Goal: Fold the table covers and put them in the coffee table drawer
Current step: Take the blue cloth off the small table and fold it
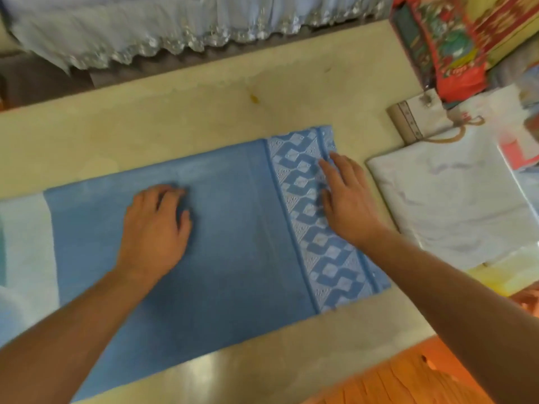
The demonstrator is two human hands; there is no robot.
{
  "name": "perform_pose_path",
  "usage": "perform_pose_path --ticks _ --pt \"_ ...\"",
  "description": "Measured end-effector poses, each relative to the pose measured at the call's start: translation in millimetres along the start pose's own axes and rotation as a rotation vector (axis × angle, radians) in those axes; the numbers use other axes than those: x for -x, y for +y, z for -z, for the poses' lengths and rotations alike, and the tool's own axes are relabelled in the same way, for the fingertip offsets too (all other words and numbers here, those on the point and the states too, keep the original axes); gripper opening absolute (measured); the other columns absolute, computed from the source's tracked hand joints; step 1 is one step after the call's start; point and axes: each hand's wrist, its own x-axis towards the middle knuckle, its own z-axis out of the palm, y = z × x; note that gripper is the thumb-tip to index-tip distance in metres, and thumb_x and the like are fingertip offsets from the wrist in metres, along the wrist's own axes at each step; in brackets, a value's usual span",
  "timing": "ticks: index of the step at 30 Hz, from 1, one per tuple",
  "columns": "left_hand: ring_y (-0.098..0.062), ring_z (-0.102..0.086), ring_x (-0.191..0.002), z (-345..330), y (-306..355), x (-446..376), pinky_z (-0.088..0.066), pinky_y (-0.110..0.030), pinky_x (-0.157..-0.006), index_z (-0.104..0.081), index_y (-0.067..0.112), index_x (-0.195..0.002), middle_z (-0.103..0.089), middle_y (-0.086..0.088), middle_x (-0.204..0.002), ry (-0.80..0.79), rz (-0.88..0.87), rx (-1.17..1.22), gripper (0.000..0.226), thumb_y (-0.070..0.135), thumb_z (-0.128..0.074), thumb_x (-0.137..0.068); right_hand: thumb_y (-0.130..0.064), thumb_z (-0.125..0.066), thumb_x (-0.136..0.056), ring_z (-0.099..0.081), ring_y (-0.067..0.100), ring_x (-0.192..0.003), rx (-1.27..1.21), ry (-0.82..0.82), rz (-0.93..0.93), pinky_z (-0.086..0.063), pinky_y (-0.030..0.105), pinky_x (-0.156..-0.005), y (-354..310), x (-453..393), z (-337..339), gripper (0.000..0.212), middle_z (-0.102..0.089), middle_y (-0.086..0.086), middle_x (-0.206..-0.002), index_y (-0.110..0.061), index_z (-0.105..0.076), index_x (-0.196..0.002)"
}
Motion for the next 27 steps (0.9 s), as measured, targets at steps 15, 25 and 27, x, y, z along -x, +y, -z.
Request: perform_pose_path --ticks 15,25,27 --pt "-0.035 -0.049 -0.105 -19 6 -123 -0.045 -0.046 -0.086 -0.062 0.015 -0.096 -0.062 -0.008 -0.105 -0.149 0.187 -0.036 0.009 0.017 -0.054 -0.099 -0.024 -0.055 -0.099 -0.048 0.035 -0.106 0.112 -0.171 0.071 -0.049 0.048 -0.085 27 -165 3 0.016 -0.057 0.010 -0.108 -0.013 -0.065 -0.104" --pt "-0.044 -0.043 -0.135 -14 54 -62 -0.029 -0.058 -0.115 -0.051 0.011 -0.142 -0.047 -0.020 -0.144 0.027 0.038 -0.098 0.049 0.026 -0.050 -0.096 -0.006 -0.058 -0.080 -0.051 0.042 -0.110 0.289 0.078 -0.038 -0.037 0.058 -0.104 -14 -136 -7 0.033 -0.056 0.022 -0.116 -0.001 -0.059 -0.113" --pt "-0.042 -0.034 -0.144 -15 77 -10 -0.020 -0.060 -0.120 -0.048 0.015 -0.149 -0.039 -0.018 -0.155 -0.013 0.034 -0.103 0.054 0.034 -0.047 -0.098 -0.002 -0.049 -0.075 -0.053 0.046 -0.118 0.151 0.223 0.007 -0.033 0.062 -0.109 -50 -111 -13 0.043 -0.058 0.026 -0.126 0.000 -0.062 -0.116"
